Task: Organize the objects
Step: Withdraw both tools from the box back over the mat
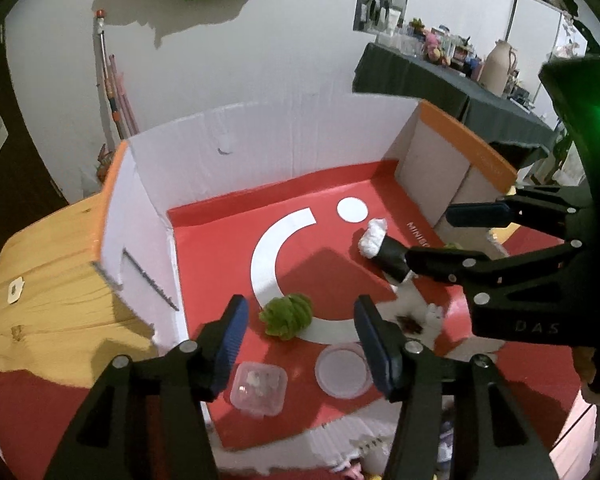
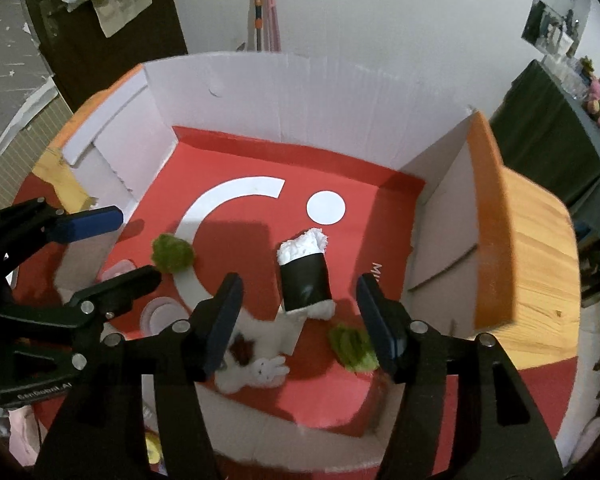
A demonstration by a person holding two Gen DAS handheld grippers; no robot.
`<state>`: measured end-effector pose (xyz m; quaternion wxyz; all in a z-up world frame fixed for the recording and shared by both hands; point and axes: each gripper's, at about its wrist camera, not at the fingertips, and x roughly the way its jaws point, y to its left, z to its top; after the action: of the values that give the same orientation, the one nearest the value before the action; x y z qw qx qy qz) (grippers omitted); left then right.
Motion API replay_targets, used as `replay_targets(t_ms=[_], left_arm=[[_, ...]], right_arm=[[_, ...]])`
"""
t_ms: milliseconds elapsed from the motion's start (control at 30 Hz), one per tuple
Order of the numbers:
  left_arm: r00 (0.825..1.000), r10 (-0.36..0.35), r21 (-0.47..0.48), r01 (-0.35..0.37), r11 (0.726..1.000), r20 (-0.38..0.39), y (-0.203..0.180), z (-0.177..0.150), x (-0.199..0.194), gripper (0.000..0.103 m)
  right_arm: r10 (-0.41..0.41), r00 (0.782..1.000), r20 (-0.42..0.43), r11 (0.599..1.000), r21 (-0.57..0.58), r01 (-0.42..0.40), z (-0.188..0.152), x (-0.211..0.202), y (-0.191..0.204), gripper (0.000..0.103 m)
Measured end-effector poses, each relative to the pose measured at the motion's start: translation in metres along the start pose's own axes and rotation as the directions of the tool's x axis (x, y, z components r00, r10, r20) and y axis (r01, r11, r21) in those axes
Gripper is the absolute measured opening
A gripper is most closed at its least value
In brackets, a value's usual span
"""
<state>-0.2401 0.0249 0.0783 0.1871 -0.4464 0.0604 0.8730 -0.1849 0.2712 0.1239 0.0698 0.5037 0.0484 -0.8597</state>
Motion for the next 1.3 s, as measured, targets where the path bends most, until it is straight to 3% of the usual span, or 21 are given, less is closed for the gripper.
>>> replay_targets(t_ms=[100,233,567,900,1067,1300], left_arm=[[0.999,0.003,-0.007,-0.003,1.0,0.032,0.0,-0.004,-0.017,0.061],[0.996,0.017,-0.019,-0.015,1.0,0.088,-0.001,-0.011,-0.041,0.067],[0.973,0.041,-0.021,-0.037,0.999,0.225,-0.007,-0.043,-0.099,0.079],[0.957,0.039,-0.064,-0.021,0.998,0.287,-0.008,-0.075,-0.124,0.088],[0.933,0.093,-0.096,-0.063,0.993,0.347,-0.01,-0.096,-0.137,0.096],[0.917,0.119,-0.123,-0.077,0.989,0.38,-0.012,-0.126,-0.144,0.103]], right_arm=[[-0.005,1.0,0.025,1.0,0.004,0.005,0.015,-0.011,0.018,0.058],[-0.012,0.997,0.071,1.0,0.012,0.011,0.008,-0.027,0.029,0.067],[-0.03,0.978,0.208,0.999,0.024,0.025,-0.024,-0.064,0.049,0.075],[-0.031,0.949,0.313,0.999,0.027,0.024,-0.062,-0.095,0.066,0.084],[-0.042,0.931,0.362,0.999,0.037,0.03,-0.088,-0.102,0.076,0.091],[-0.042,0.912,0.409,0.996,0.094,0.004,-0.117,-0.096,0.083,0.094]])
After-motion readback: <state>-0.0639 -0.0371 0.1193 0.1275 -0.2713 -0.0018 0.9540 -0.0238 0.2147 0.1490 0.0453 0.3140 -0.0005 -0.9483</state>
